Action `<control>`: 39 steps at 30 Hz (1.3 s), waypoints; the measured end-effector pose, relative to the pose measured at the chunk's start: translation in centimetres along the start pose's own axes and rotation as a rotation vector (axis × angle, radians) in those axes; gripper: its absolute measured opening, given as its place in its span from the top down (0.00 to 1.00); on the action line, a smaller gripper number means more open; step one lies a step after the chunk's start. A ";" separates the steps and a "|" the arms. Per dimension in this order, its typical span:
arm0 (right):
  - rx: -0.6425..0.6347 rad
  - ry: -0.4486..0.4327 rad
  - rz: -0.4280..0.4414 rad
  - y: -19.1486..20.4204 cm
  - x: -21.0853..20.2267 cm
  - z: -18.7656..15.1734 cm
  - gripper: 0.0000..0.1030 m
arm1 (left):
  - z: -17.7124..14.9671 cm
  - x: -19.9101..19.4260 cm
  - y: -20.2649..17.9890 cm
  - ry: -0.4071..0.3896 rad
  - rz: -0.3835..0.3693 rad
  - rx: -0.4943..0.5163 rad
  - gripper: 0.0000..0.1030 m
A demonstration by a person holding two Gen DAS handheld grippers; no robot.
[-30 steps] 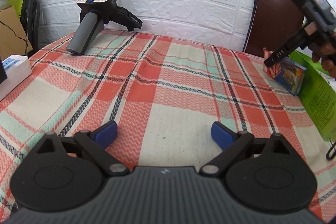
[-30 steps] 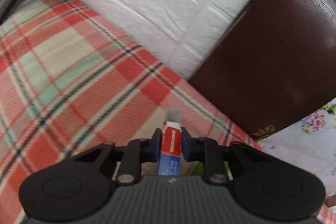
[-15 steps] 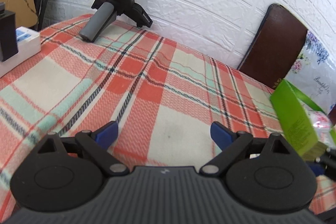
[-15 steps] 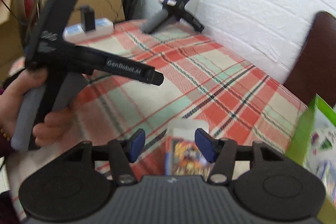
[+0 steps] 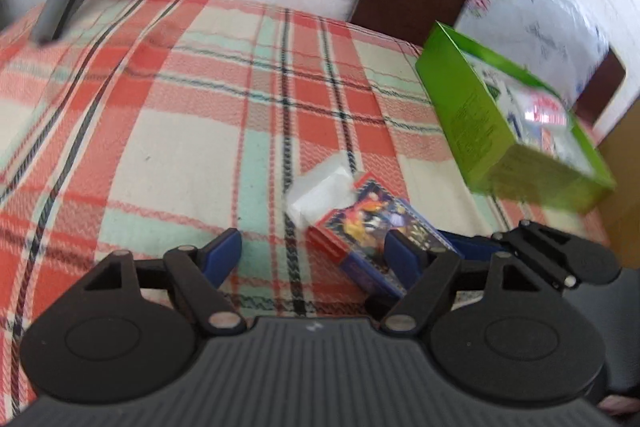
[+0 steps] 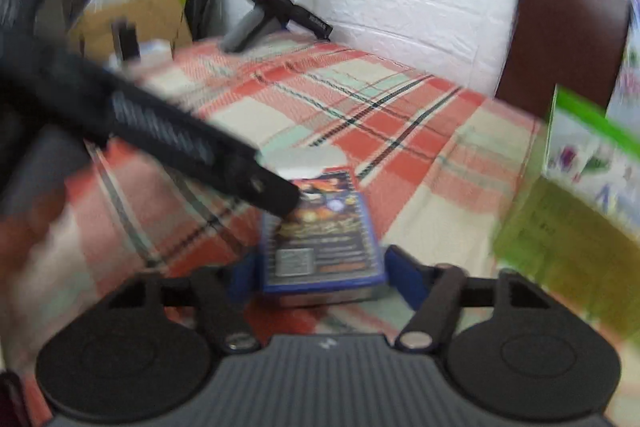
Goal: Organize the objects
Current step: 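Carry the blue playing-card box into the green box and release it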
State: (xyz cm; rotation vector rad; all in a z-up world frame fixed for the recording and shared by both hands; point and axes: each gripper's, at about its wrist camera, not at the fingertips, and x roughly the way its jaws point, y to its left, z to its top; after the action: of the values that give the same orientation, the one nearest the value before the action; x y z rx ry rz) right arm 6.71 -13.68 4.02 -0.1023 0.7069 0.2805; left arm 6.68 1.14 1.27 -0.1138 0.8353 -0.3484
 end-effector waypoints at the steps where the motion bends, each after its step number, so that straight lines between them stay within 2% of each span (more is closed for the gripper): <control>1: -0.015 -0.012 -0.010 0.3 -0.1 -0.1 0.40 | 0.0 0.1 -0.2 0.002 -0.028 -0.005 0.38; 2: -0.020 -0.024 -0.008 0.6 -0.3 -0.1 0.41 | 0.2 0.2 -0.1 0.013 -0.081 -0.029 0.46; 3: -0.014 -0.041 -0.020 0.8 -0.6 -0.1 0.42 | 0.6 0.3 -0.2 0.020 -0.090 -0.052 0.46; 5: -0.003 -0.100 -0.049 0.6 -1.5 0.1 0.42 | 1.5 -0.2 -1.0 -0.016 -0.098 -0.042 0.46; 7: 0.014 -0.179 -0.082 -0.2 -2.9 0.6 0.42 | 2.7 -1.4 -2.6 -0.076 -0.111 0.007 0.46; 11: 0.014 -0.313 -0.223 -2.6 -5.0 2.0 0.42 | 6.1 -2.1 -7.1 -0.171 -0.157 0.131 0.46; 14: 0.086 -0.355 -0.302 -5.8 -5.1 2.9 0.41 | 8.2 -0.9 -10.6 -0.192 -0.199 0.202 0.46; 19: 0.194 -0.349 -0.393 -11.8 -5.5 3.1 0.41 | 10.3 3.0 -15.7 -0.178 -0.222 0.302 0.46; 21: 0.215 -0.338 -0.423 -14.6 -4.9 3.2 0.41 | 11.2 4.6 -17.2 -0.168 -0.212 0.334 0.45; 22: 0.226 -0.331 -0.445 -16.2 -4.5 3.2 0.40 | 11.6 5.5 -18.0 -0.163 -0.195 0.352 0.40; 24: 0.242 -0.291 -0.474 -19.3 -3.5 3.0 0.37 | 12.2 7.1 -19.0 -0.155 -0.126 0.384 0.37; 25: 0.257 -0.272 -0.485 -20.0 -2.8 3.0 0.32 | 12.3 7.7 -19.2 -0.144 -0.095 0.389 0.37; 27: 0.297 -0.286 -0.483 -20.9 -2.7 2.3 0.31 | 12.4 8.0 -18.7 -0.121 -0.083 0.367 0.37; 34: 0.329 -0.326 -0.483 -18.7 -5.8 -0.4 0.25 | 11.0 6.2 -18.2 -0.116 -0.009 0.349 0.34; 39: 0.365 -0.315 -0.465 -17.5 -9.4 -1.9 0.24 | 9.5 2.9 -18.6 -0.156 0.032 0.354 0.30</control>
State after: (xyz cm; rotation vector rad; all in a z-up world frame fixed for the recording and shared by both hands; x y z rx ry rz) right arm 3.75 -32.82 8.65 0.1244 0.3949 -0.2754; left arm 10.79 -17.65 9.92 0.1999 0.6100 -0.4465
